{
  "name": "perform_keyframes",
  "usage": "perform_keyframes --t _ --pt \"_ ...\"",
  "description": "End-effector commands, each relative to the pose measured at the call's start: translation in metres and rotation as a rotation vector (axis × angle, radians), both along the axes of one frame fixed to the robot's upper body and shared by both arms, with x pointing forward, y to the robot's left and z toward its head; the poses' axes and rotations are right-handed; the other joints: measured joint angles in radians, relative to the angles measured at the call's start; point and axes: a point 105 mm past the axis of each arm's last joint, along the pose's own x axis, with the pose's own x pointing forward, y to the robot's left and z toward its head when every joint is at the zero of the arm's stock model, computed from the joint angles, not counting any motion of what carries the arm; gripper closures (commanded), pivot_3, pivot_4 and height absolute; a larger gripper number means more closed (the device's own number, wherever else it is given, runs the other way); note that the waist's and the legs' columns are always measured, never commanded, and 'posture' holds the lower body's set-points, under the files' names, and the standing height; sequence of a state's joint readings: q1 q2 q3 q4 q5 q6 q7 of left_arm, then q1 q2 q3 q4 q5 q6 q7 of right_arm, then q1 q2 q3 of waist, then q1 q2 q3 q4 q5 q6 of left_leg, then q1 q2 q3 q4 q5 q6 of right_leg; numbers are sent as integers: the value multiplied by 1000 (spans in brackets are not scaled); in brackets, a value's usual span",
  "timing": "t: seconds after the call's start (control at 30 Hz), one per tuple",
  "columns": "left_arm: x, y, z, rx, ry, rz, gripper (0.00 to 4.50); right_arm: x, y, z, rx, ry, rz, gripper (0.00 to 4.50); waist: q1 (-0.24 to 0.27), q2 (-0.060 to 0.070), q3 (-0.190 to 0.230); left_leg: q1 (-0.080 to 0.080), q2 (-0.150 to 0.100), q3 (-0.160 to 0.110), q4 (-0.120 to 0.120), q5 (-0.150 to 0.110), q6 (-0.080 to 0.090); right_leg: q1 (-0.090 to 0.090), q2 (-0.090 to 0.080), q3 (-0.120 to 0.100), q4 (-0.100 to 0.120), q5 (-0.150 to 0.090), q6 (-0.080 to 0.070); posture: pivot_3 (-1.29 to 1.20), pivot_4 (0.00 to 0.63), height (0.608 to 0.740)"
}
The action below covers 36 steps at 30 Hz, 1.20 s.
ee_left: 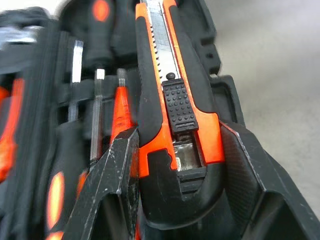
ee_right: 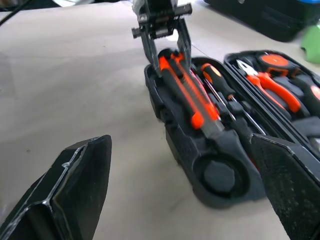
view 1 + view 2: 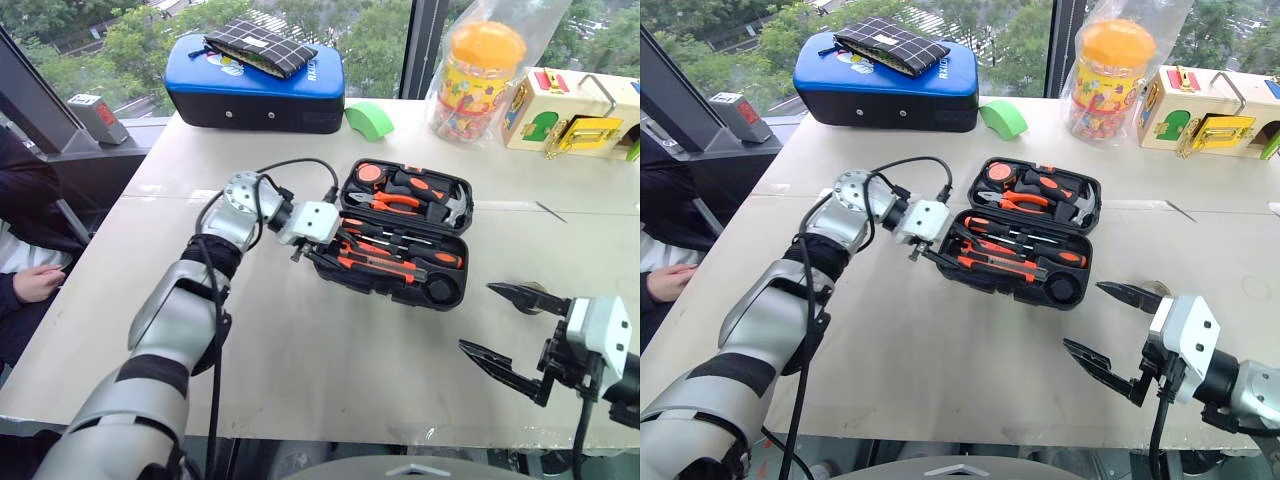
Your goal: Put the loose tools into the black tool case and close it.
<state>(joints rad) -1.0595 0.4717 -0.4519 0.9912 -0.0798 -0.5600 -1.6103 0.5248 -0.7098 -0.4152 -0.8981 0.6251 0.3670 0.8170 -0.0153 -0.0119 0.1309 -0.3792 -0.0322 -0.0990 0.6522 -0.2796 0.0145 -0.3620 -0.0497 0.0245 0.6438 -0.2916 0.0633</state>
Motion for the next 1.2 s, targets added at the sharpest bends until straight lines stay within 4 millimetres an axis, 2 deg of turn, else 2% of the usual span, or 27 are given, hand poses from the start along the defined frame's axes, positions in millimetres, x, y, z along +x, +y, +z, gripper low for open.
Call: perform_keyframes --t 0.03,0.23,0.47,0.6,0.67,0.7,0.8,0.93,1.0,1.03,1.07,1.13,1.17,1.2 --pt "4 6 3 47 -44 -17 2872 -4 1 10 -17 -59 -24 0 -1 0 0 0 0 0 1 0 0 0 0 0 1 0 0 0 150 740" --pt "5 8 1 62 -43 -11 2872 -7 -8 8 -37 -52 -56 0 2 -1 0 1 0 0 1 0 0 1 0 0 3 0 0 0 150 740" --pt "3 8 -6 75 -35 -22 2872 -4 -31 9 -81 -44 -76 0 3 -1 0 1 0 0 1 0 0 1 1 0 3 0 0 0 150 740" --pt "0 5 -12 75 -8 -23 2872 0 -34 11 -86 -50 -73 0 2 -1 0 1 0 0 1 0 0 1 1 0 3 0 0 0 150 740" --pt "1 4 -10 57 0 -14 1845 1 -32 11 -83 -52 -66 0 2 -1 0 1 0 0 1 0 0 1 1 0 3 0 0 0 150 740" --pt "1 3 -7 40 0 -8 1554 1 -32 11 -81 -52 -63 0 2 -1 0 1 0 0 1 0 0 1 1 0 3 0 0 0 150 740" --pt "7 0 12 -56 38 55 166 0 -30 10 -78 -49 -58 0 2 -1 0 1 0 -1 1 0 0 0 1 0 3 0 0 0 150 740" --pt "11 8 39 -196 152 160 166 -1 -27 8 -70 -48 -60 0 -2 -1 0 1 1 -1 1 0 0 0 1 0 3 0 0 0 150 740" --pt "7 4 48 -271 223 174 862 -1 -25 8 -63 -51 -62 0 -1 -1 0 1 1 -1 1 0 0 0 1 0 4 0 0 0 150 740" --pt "4 2 49 -291 253 170 1004 -1 -23 8 -59 -52 -62 0 0 -1 0 1 2 -1 1 0 0 0 1 0 5 0 0 0 150 740" --pt "0 1 48 -301 281 169 1528 -1 -22 8 -56 -53 -62 0 1 0 -1 2 1 -1 2 0 0 0 1 0 5 0 0 0 150 740" --pt "-8 0 36 -308 315 172 2334 -1 -19 8 -48 -53 -62 0 1 0 -1 2 1 0 2 0 0 1 1 1 5 0 0 0 150 740" --pt "-9 -1 31 -314 316 195 2550 -1 -18 8 -46 -53 -62 0 1 1 -1 2 1 0 2 0 0 1 1 1 5 0 0 0 150 740" --pt "-9 -3 22 -318 309 232 3020 -2 -17 7 -45 -53 -64 0 2 1 -1 2 2 0 2 0 0 1 1 2 5 0 0 0 150 740"
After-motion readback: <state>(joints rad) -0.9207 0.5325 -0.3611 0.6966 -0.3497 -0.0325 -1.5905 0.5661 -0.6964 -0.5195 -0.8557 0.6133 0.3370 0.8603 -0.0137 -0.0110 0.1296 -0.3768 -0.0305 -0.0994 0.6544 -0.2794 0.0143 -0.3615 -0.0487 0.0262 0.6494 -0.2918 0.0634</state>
